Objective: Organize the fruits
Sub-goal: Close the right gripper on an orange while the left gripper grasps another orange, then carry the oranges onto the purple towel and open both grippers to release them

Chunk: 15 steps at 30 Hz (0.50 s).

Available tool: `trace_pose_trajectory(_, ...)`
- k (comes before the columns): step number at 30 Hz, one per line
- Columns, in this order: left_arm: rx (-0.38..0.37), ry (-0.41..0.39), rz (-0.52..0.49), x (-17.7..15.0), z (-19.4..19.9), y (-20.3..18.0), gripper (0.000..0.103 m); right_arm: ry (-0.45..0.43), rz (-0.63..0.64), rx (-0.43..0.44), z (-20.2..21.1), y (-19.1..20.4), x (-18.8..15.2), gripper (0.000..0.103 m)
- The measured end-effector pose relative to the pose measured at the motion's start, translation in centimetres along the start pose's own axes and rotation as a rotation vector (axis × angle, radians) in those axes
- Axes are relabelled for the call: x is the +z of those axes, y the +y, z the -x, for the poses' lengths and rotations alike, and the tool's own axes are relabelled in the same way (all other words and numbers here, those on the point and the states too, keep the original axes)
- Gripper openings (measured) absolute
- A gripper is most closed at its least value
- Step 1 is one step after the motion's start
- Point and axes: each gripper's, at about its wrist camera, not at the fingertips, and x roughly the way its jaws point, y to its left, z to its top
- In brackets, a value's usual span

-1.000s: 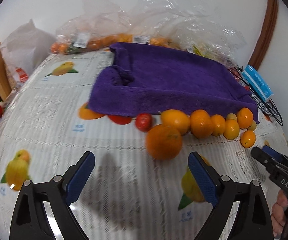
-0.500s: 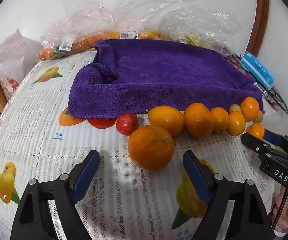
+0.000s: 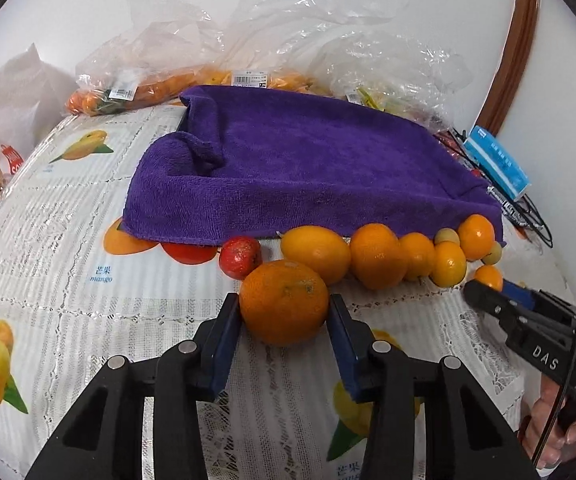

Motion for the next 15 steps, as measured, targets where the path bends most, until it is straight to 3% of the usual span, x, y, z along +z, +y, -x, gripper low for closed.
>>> trace_pose_trajectory(15, -0.042, -0.043, 0.041, -0.7, 3.1, 0.9, 0.041, -0.067, 0.028, -0.025, 3.8, 0.2, -1.4, 0.038)
